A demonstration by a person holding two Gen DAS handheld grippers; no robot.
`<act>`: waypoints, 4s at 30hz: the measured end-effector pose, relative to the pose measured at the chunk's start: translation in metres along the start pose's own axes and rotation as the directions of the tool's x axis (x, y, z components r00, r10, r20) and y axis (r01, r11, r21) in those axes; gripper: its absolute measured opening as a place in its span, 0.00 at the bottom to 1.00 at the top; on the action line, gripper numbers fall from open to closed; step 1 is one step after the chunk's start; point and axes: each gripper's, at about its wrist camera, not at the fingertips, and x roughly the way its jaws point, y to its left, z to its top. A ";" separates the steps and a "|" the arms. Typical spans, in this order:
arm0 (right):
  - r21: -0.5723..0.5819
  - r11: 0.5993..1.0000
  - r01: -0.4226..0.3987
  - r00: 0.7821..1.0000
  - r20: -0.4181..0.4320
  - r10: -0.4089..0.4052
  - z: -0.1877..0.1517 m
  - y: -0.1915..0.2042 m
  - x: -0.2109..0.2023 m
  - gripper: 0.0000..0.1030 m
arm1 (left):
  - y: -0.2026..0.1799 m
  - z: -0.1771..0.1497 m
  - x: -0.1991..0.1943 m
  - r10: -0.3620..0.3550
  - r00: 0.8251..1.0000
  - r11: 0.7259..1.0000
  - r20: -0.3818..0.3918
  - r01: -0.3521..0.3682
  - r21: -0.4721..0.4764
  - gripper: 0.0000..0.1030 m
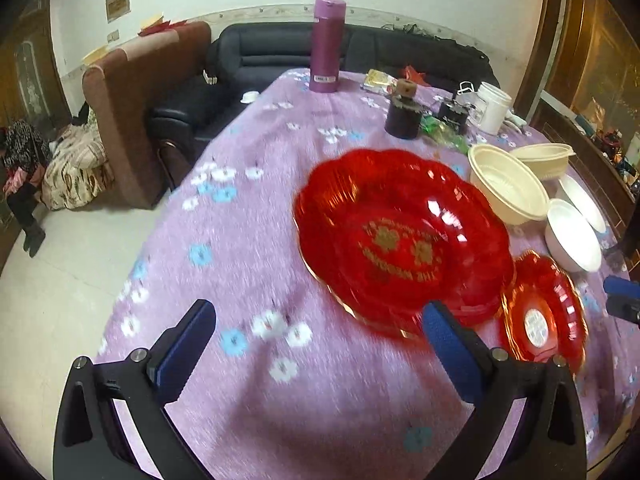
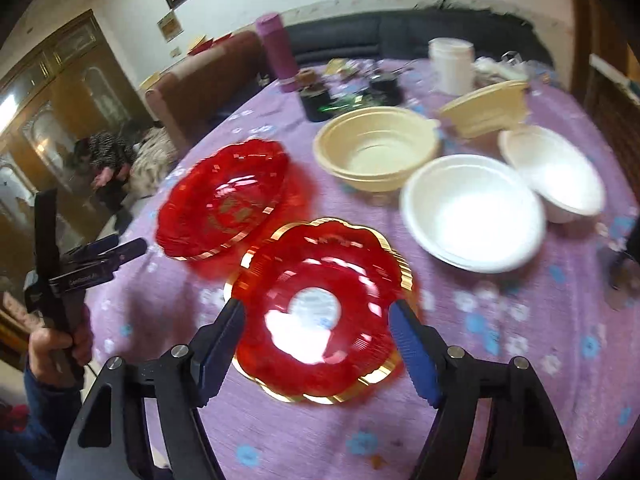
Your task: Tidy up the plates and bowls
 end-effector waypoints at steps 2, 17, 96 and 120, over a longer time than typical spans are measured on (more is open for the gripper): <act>-0.003 1.000 0.010 1.000 0.011 -0.010 0.011 0.009 0.006 0.70 | 0.004 0.008 0.003 0.002 1.000 1.000 0.001 -0.002 -0.004 0.96; 0.162 0.982 -0.101 0.993 0.080 0.089 0.069 0.004 0.087 0.39 | 0.030 0.035 0.060 -0.039 0.997 0.984 0.069 0.051 -0.169 0.64; -0.243 0.969 -0.038 0.999 0.003 0.040 -0.039 0.104 0.080 0.24 | 0.027 -0.083 -0.018 0.024 0.999 0.992 0.033 -0.020 -0.125 0.34; -0.202 0.977 -0.068 0.993 0.082 0.086 -0.042 0.087 0.044 0.65 | 0.031 -0.080 -0.042 0.051 0.996 0.990 0.075 -0.041 -0.138 0.36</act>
